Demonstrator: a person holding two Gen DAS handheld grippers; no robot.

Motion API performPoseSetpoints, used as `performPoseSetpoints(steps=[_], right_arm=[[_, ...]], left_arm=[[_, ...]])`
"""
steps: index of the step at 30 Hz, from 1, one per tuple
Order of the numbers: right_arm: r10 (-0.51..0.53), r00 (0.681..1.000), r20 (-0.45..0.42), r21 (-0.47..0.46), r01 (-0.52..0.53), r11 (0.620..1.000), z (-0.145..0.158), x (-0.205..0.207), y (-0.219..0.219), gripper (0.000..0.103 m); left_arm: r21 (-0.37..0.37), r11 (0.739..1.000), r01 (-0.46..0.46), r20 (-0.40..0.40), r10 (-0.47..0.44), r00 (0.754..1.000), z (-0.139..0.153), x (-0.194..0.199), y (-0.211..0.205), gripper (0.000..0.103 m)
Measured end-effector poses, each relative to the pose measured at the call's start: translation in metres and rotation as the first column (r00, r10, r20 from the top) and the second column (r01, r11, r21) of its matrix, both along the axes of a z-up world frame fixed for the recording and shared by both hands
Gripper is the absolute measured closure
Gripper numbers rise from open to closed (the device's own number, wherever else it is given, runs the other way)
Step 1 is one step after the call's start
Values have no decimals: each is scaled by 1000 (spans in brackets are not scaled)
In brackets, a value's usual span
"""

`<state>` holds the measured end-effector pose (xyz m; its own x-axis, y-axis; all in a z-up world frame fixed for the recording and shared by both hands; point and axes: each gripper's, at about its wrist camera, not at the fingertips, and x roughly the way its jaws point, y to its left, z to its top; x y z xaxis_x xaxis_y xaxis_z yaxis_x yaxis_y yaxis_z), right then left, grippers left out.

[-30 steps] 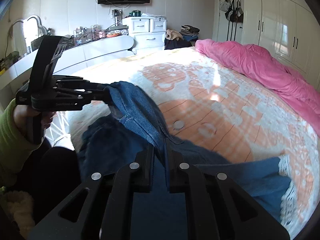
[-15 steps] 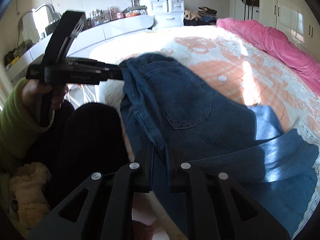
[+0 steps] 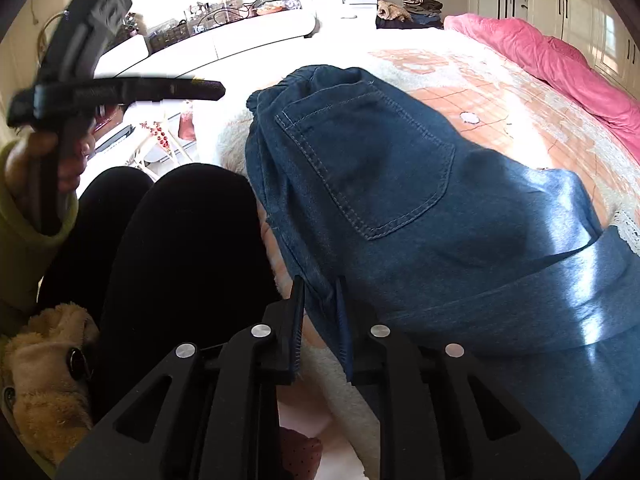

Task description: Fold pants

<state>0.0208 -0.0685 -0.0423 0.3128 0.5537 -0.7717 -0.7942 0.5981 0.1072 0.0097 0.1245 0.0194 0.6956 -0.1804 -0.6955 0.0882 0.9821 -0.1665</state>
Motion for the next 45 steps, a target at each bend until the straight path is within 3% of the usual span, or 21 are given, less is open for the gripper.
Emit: performPoseSetpoints(steps=[8, 10, 14, 19, 23, 28, 34, 38, 43, 45], right_arm=[[3, 1000, -15, 48, -2, 999, 11, -8, -15, 79], [-14, 1000, 5, 59, 13, 998, 22, -9, -24, 79], [-81, 996, 46, 102, 76, 992, 39, -3, -40, 77], [-143, 990, 20, 89, 140, 986, 32, 18, -37, 74], [-205, 977, -51, -42, 203, 978, 5, 36, -29, 71], [-217, 973, -79, 4, 218, 976, 6, 37, -32, 69], [-271, 961, -53, 104, 275, 956, 34, 35, -60, 65], [-349, 936, -33, 125, 351, 928, 43, 43, -87, 61], [-439, 899, -10, 141, 436, 889, 47, 50, -115, 59], [-469, 883, 5, 145, 463, 874, 50, 51, -126, 51]], left_arm=[[38, 987, 156, -47, -155, 987, -21, 39, -67, 62], [100, 985, 142, -84, -134, 987, -38, 47, -71, 63], [94, 987, 132, -95, -123, 988, -54, 47, -66, 65], [122, 983, 138, -82, -128, 988, -57, 43, -66, 65], [105, 985, 134, -69, -127, 989, -57, 40, -63, 65], [89, 989, 121, -38, -118, 992, -56, 36, -60, 65], [84, 992, 98, 20, -100, 995, -33, 16, -60, 60], [72, 993, 98, 67, -102, 992, -12, 2, -64, 54], [50, 987, 154, 72, -157, 985, -2, -4, -83, 51], [40, 981, 189, 63, -191, 980, -2, -3, -96, 50]])
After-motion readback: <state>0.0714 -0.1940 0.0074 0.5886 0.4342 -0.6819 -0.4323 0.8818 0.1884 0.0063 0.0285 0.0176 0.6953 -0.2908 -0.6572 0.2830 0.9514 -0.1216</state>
